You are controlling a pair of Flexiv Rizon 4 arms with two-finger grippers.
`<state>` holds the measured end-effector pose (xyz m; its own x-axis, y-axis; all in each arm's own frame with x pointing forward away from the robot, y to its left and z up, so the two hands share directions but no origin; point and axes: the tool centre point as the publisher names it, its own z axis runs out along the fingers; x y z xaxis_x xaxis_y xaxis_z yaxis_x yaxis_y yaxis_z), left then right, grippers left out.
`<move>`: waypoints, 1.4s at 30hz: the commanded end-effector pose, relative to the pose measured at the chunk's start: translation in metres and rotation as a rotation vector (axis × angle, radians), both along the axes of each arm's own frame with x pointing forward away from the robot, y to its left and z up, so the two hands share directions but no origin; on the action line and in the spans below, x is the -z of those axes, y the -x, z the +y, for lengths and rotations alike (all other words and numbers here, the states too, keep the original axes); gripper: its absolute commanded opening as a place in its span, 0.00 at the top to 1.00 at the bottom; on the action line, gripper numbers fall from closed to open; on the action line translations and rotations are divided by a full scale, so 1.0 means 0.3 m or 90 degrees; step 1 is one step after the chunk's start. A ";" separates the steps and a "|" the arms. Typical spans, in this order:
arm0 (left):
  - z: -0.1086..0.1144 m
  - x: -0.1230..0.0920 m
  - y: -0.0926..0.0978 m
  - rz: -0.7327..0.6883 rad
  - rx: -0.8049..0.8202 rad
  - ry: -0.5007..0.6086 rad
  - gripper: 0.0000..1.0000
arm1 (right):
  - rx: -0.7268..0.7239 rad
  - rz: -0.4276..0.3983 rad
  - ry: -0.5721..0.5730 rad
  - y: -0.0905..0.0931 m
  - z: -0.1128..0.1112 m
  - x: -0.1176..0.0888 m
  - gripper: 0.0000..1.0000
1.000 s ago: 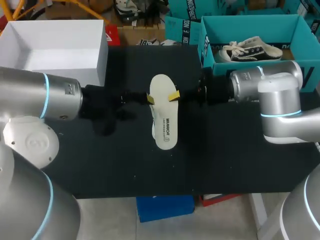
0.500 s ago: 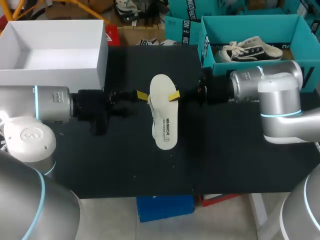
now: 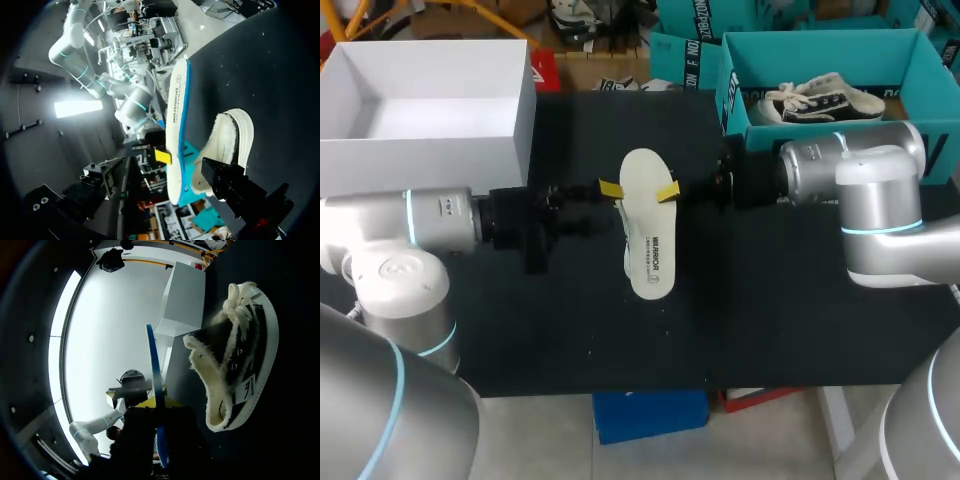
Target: Take the shoe out of the shoebox, open the shoe tongue, remove and reinsert the insole, then place the shoe into the shoebox
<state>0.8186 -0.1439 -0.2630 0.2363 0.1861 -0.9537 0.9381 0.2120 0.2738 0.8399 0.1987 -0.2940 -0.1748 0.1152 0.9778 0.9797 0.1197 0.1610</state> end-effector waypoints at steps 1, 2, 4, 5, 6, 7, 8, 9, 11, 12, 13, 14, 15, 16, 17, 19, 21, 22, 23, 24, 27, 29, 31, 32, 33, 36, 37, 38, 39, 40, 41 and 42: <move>-0.012 -0.007 0.015 0.000 -0.010 -0.006 0.00 | -0.001 0.000 0.000 -0.002 0.003 0.002 1.00; -0.012 -0.007 0.015 0.000 -0.010 -0.006 0.00 | -0.001 0.000 0.000 -0.002 0.003 0.002 1.00; -0.012 -0.007 0.015 0.000 -0.010 -0.006 0.00 | -0.001 0.000 0.000 -0.002 0.003 0.002 1.00; -0.012 -0.007 0.015 0.000 -0.010 -0.006 0.00 | -0.001 0.000 0.000 -0.002 0.003 0.002 1.00; -0.012 -0.007 0.015 0.000 -0.010 -0.006 0.00 | -0.001 0.000 0.000 -0.002 0.003 0.002 1.00; -0.012 -0.007 0.015 0.000 -0.010 -0.006 0.00 | -0.001 0.000 0.000 -0.002 0.003 0.002 1.00; -0.012 -0.007 0.015 0.000 -0.010 -0.006 0.00 | -0.001 0.000 0.000 -0.002 0.003 0.002 1.00; -0.012 -0.007 0.015 0.000 -0.010 -0.006 0.00 | -0.001 0.000 0.000 -0.002 0.003 0.002 1.00; -0.012 -0.007 0.015 0.000 -0.010 -0.006 0.00 | -0.001 0.000 0.000 -0.002 0.003 0.002 1.00; -0.012 -0.007 0.015 0.000 -0.010 -0.006 0.00 | -0.001 0.000 0.000 -0.002 0.003 0.002 1.00; -0.012 -0.007 0.015 0.000 -0.010 -0.006 0.00 | -0.001 0.000 0.000 -0.002 0.003 0.002 1.00; -0.012 -0.007 0.015 0.000 -0.010 -0.006 0.00 | -0.001 0.000 0.000 -0.002 0.003 0.002 1.00; -0.012 -0.007 0.015 0.000 -0.010 -0.006 0.00 | -0.001 0.000 0.000 -0.002 0.003 0.002 1.00; -0.013 -0.002 0.013 0.012 -0.010 0.010 0.00 | -0.001 0.000 0.000 -0.002 0.003 0.002 1.00; -0.014 0.003 0.011 0.020 -0.010 0.021 0.00 | -0.001 0.000 0.000 -0.002 0.003 0.002 1.00; -0.019 0.026 0.010 0.055 -0.014 0.066 0.00 | -0.001 0.000 0.000 -0.002 0.003 0.002 1.00; -0.022 0.040 0.011 0.077 -0.017 0.098 0.00 | -0.001 0.000 0.000 -0.002 0.003 0.002 1.00; -0.022 0.045 0.010 0.087 -0.020 0.111 0.00 | -0.001 0.000 0.000 -0.002 0.003 0.002 1.00; -0.021 0.048 0.010 0.095 -0.021 0.120 0.00 | -0.001 0.000 0.000 -0.002 0.003 0.002 1.00; -0.020 0.051 0.009 0.102 -0.024 0.132 0.00 | -0.001 0.000 0.000 -0.002 0.003 0.002 1.00; -0.015 0.048 0.001 0.111 -0.034 0.154 0.00 | -0.001 0.000 0.000 -0.002 0.003 0.002 1.00; -0.015 0.041 -0.004 0.108 -0.036 0.153 0.00 | -0.001 0.000 0.000 -0.002 0.003 0.002 1.00; -0.017 0.032 -0.009 0.106 -0.036 0.153 0.00 | -0.001 0.000 0.000 -0.002 0.003 0.002 1.00; -0.019 0.029 -0.011 0.105 -0.037 0.152 0.00 | -0.001 0.000 0.000 -0.002 0.003 0.002 1.00; -0.021 0.026 -0.012 0.104 -0.037 0.153 0.00 | -0.001 0.000 0.000 -0.002 0.003 0.002 1.00; -0.027 0.024 -0.018 0.102 -0.038 0.153 0.00 | -0.001 0.000 0.000 -0.002 0.003 0.002 1.00; -0.031 0.027 -0.020 0.102 -0.037 0.149 0.00 | -0.001 0.000 0.000 -0.002 0.003 0.002 1.00; -0.034 0.030 -0.022 0.101 -0.035 0.147 0.00 | -0.001 0.000 0.000 -0.002 0.003 0.002 1.00; -0.036 0.035 -0.027 0.100 -0.035 0.146 0.00 | -0.001 0.000 0.000 -0.002 0.003 0.002 1.00; -0.038 0.040 -0.033 0.098 -0.032 0.148 0.00 | -0.001 0.000 0.000 -0.002 0.003 0.002 1.00; -0.040 0.049 -0.043 0.098 -0.031 0.148 0.00 | -0.001 0.000 0.000 -0.002 0.003 0.002 1.00; -0.042 0.056 -0.051 0.100 -0.029 0.149 0.00 | -0.001 0.000 0.000 -0.002 0.003 0.002 1.00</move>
<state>0.8259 -0.1518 -0.2737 0.0749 -0.0335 -0.9966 0.9514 0.3018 0.0613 0.8399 0.1987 -0.2940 -0.1748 0.1152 0.9778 0.9797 0.1197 0.1610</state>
